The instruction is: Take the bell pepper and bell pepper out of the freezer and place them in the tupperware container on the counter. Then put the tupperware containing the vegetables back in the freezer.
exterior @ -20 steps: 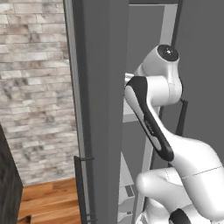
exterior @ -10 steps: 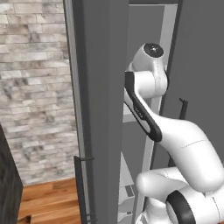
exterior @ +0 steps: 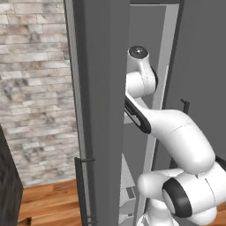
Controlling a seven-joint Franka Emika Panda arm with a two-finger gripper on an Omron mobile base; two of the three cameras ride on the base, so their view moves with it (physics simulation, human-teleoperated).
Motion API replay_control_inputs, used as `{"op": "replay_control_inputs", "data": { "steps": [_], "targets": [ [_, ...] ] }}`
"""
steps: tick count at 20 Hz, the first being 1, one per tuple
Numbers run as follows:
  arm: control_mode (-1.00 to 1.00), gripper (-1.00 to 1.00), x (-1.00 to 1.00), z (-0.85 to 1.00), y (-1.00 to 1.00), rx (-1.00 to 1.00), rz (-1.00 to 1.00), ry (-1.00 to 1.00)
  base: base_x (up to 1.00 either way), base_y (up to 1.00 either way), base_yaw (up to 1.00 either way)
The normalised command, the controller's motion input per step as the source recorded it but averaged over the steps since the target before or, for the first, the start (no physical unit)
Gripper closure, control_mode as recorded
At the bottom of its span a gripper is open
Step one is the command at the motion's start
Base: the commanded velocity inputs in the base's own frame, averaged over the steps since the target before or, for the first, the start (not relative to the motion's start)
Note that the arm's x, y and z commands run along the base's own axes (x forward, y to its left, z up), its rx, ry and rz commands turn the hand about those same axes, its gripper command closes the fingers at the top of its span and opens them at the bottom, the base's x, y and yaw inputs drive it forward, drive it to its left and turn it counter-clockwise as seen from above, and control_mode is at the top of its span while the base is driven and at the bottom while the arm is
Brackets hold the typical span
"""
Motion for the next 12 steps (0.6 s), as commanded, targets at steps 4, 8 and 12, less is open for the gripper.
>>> {"op": "replay_control_inputs", "data": {
  "steps": [4,8,12],
  "targets": [
    [-1.00,-1.00,0.42,-0.11,0.00,0.00,-0.05,0.01,0.00,0.00,0.00],
    [-1.00,-1.00,0.42,-0.16,0.00,0.00,-0.04,0.05,0.00,0.00,0.00],
    [-1.00,-1.00,0.31,-0.20,0.00,0.00,-0.05,0.08,0.00,0.00,0.00]
  ]
}}
